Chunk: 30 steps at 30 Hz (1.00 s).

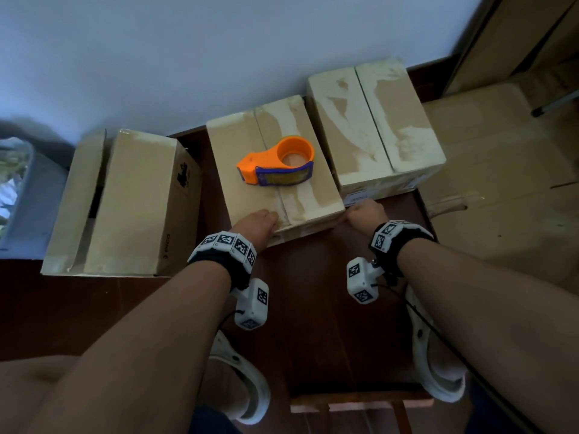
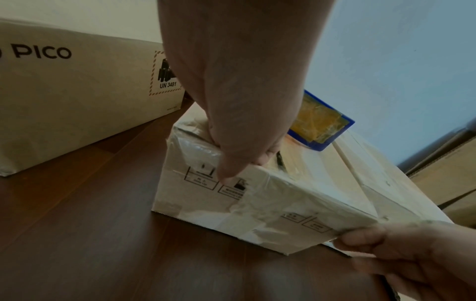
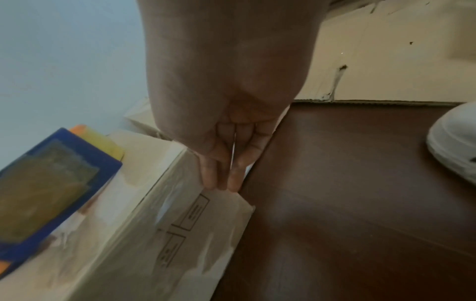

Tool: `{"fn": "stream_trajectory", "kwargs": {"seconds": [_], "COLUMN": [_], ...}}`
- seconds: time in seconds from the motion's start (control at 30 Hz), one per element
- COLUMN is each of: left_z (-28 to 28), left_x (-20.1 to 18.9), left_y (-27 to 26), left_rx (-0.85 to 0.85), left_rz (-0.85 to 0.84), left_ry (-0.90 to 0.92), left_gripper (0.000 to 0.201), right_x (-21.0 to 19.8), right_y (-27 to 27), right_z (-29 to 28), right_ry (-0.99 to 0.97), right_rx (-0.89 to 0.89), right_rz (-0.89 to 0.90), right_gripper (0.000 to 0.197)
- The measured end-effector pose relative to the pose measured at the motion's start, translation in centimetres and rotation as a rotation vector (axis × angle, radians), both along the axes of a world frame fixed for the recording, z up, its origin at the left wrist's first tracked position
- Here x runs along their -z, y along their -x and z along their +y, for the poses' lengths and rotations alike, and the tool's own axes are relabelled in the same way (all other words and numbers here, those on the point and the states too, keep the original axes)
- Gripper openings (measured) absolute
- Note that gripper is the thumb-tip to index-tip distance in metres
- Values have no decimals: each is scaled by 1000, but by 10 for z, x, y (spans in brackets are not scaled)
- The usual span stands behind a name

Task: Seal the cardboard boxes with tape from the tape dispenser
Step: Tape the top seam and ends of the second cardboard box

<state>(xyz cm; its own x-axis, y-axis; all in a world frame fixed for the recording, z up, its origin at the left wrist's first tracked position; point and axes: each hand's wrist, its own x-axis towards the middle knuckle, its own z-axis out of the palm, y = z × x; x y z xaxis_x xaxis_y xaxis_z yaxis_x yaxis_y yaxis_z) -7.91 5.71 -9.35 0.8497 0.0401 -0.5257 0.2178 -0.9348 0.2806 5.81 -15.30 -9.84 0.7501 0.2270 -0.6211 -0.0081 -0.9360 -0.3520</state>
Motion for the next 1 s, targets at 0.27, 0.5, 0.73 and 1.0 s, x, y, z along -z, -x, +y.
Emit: {"fn": "stream_trajectory", "kwargs": {"seconds": [0.27, 0.5, 0.73, 1.0], "left_z": [-12, -36, -31, -30], "left_x": [-18, -6, 4, 10], "left_y": [-26, -41, -45, -44], "left_rx": [82, 106, 106, 83], "left_rz": [69, -90, -70, -111], "left_ry": [-95, 30, 83, 99], "left_gripper": [34, 15, 28, 33], "right_x": [3, -8, 2, 14], "right_y": [-7, 6, 17, 14], "right_z": [-24, -6, -6, -6], "right_ry": [-106, -372, -419, -413], "right_rx": [231, 133, 95, 62], "right_rz": [-118, -157, 76, 106], "right_gripper": [25, 36, 45, 55]}}
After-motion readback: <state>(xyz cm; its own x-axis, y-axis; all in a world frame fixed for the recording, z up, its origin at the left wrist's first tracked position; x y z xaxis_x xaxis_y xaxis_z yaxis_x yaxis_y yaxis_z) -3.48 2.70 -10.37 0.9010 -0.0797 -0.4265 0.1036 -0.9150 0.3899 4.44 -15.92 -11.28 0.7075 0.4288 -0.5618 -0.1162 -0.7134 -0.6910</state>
